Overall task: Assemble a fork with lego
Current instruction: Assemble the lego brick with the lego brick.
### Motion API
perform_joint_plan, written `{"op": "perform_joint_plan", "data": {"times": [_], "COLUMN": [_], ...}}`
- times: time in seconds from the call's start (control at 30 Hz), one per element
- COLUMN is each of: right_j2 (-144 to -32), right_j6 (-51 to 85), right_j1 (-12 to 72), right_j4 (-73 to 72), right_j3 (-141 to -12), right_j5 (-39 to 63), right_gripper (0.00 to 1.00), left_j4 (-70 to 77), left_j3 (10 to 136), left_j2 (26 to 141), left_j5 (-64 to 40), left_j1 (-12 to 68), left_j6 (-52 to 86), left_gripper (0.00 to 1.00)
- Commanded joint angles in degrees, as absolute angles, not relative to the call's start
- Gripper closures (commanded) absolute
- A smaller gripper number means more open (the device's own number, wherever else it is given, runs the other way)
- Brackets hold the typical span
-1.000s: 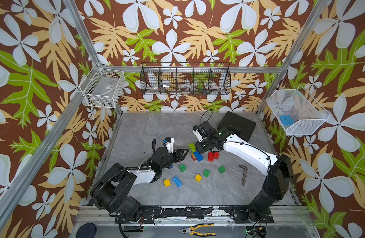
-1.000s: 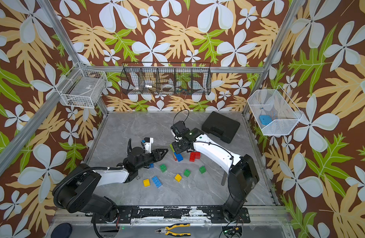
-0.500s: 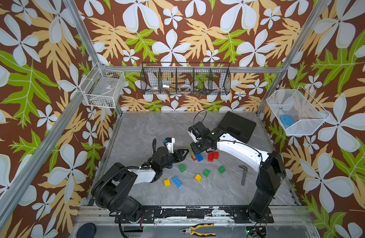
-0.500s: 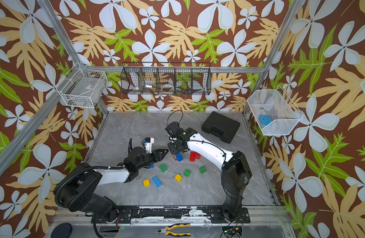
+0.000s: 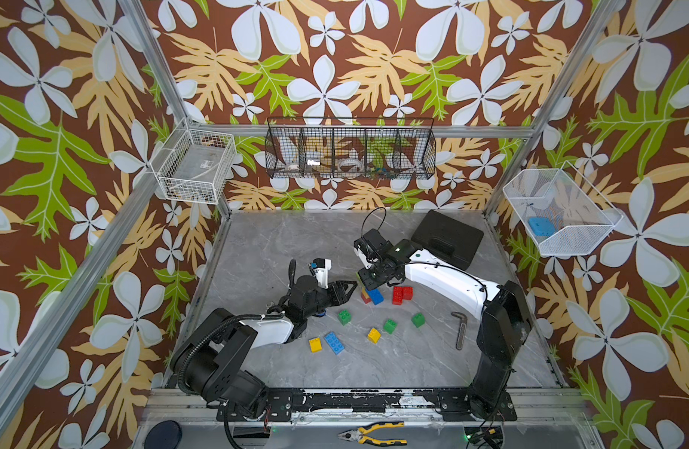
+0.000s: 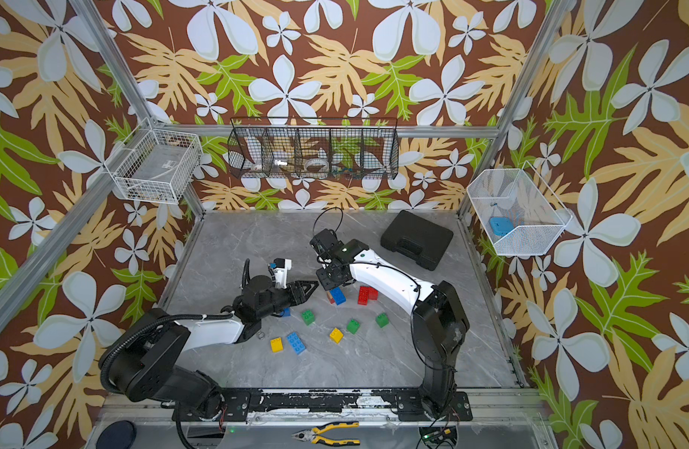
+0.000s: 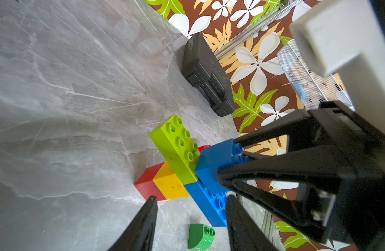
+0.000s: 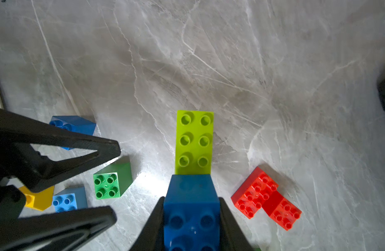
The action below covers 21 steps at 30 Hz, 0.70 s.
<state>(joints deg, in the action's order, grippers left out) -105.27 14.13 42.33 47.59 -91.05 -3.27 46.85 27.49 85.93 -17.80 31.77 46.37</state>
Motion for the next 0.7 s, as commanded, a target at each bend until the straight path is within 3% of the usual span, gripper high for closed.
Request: {"op": "perform_joint_plan", "data": {"times": [0.0,0.67], "right_j2": [-105.09,-103.54], "right_j6": [13.97,12.49], "right_j1": [42.33,40.47], "right_j4": [48.3,49.7], "right_j3": [-90.61,-87.01], "right_j5": [-4.1,0.97], "right_gripper": [0.8,0.83], "left_j4": [47.54,47.57], "left_j3": [27.9,27.86], "left_j2": [85.93,86.42], "left_j5": [-18.33,-18.72], "left_j1": [31.64,32.17], "left_j6": [45.97,46.32], "left_gripper": [0.47,0.47]}}
